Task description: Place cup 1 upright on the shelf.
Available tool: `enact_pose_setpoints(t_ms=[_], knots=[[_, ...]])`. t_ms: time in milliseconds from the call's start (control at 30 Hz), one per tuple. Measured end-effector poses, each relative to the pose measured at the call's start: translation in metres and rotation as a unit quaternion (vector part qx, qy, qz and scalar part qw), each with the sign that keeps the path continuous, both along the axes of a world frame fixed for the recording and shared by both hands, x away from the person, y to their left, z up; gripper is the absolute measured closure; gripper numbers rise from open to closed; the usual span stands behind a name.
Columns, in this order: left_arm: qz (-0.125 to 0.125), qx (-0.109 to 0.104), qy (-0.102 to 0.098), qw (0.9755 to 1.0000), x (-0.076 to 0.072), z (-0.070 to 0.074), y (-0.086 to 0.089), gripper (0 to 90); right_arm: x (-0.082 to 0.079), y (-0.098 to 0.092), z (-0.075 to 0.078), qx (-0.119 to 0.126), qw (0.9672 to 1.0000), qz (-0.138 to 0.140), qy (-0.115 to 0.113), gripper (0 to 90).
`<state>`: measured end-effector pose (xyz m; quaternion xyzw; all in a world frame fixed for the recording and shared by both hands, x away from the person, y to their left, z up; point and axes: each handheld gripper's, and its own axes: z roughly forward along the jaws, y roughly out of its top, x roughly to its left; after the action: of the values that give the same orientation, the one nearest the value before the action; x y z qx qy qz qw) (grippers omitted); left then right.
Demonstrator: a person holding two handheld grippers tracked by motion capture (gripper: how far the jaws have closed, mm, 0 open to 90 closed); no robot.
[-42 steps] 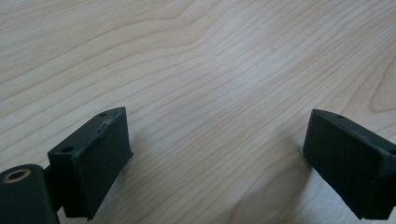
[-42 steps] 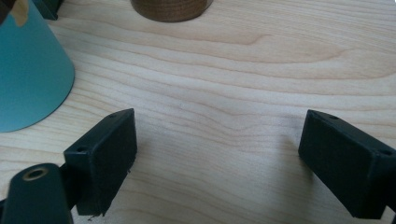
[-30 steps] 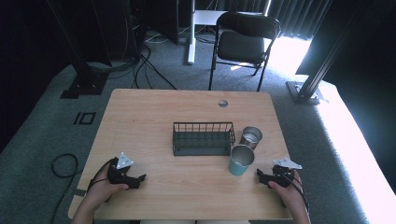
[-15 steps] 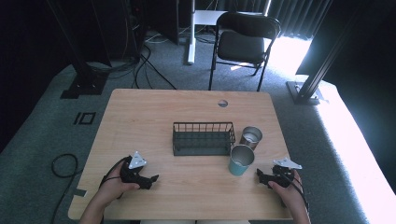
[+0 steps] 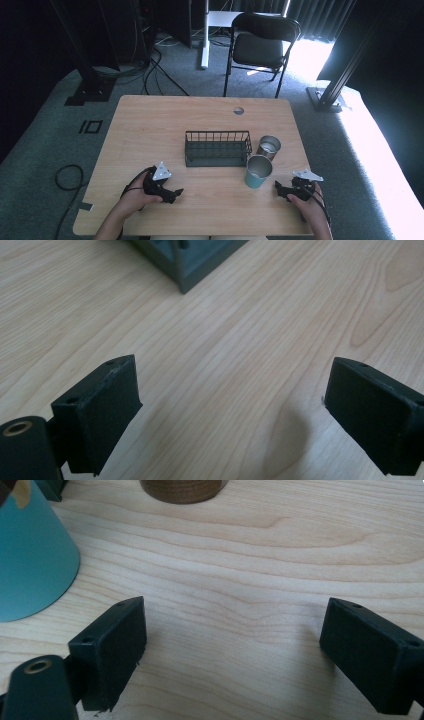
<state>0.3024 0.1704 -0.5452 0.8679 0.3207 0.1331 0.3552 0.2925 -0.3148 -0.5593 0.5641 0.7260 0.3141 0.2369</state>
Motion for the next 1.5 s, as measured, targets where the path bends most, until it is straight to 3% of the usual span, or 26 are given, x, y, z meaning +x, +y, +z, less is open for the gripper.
enact_pose_setpoints(t_ms=[433,600,900,1300,1333,1500], knots=[[-0.031,-0.011,-0.004,0.9995,0.004,0.001,-0.027,8.1,0.0,0.0,0.0,0.0,1.0,0.0,0.0,11.1],[-0.044,-0.019,-0.015,0.9987,0.004,0.003,-0.039,8.1,0.0,0.0,0.0,0.0,1.0,0.0,0.0,11.1],[-0.069,-0.026,-0.016,0.9971,0.007,0.009,-0.061,8.1,0.0,0.0,0.0,0.0,1.0,0.0,0.0,11.0],[-0.102,-0.029,-0.018,0.9942,0.01,0.011,-0.091,8.1,0.0,0.0,0.0,0.0,1.0,0.0,0.0,11.1],[-0.113,-0.037,-0.021,0.9927,0.01,0.012,-0.098,8.1,0.0,0.0,0.0,0.0,1.0,0.0,0.0,11.1],[-0.129,-0.046,-0.021,0.9904,0.01,0.013,-0.112,8.1,0.0,0.0,0.0,0.0,1.0,0.0,0.0,11.0]])
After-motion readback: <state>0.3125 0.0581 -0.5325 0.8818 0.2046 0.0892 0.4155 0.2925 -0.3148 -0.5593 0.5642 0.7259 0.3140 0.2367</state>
